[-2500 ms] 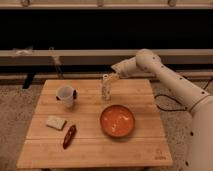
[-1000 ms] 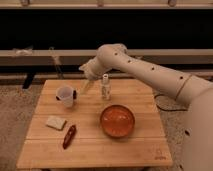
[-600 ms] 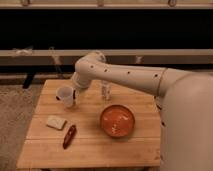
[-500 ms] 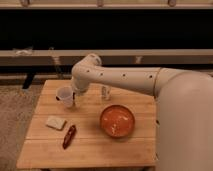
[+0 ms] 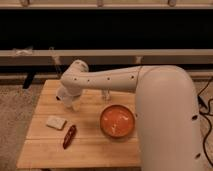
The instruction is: Place the ceramic cup in the ceramic bowl
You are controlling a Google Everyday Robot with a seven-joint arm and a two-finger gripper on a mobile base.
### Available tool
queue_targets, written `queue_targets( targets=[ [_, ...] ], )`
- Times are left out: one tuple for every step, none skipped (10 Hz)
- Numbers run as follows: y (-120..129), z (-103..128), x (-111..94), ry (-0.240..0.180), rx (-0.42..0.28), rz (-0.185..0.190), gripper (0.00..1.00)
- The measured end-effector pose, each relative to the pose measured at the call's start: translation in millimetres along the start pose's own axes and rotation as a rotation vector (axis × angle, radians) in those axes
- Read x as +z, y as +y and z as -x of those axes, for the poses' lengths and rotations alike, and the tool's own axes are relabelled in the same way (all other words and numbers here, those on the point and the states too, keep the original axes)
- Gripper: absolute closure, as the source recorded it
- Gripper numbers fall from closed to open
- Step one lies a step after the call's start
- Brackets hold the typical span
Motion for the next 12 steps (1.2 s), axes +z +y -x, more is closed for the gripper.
queue_targets(
  targets=[
    [-1, 1, 1, 0.006, -0.005, 0.006, 0.20],
    [-2, -1, 4, 0.016, -0.010, 0.015, 0.20],
    [-4, 6, 9, 0.018, -0.020, 0.024, 0.20],
    [-5, 7, 11, 0.020, -0.024, 0.030, 0.20],
    [-5, 7, 15, 0.026, -0.029, 0.040, 0.20],
    [-6, 8, 20, 0.030, -0.035, 0.053, 0.20],
    [-6, 10, 25, 0.029, -0.040, 0.067, 0.22],
    [-6, 8, 28, 0.033, -0.041, 0.080, 0.28],
    [-5, 4, 32, 0.040, -0.040, 0.095, 0.39],
    [-5, 3, 35, 0.044, -0.040, 0.104, 0.50],
    [-6, 3, 36, 0.046, -0.041, 0.108, 0.58],
    [-7, 0, 37, 0.048, -0.038, 0.109, 0.67]
  ],
)
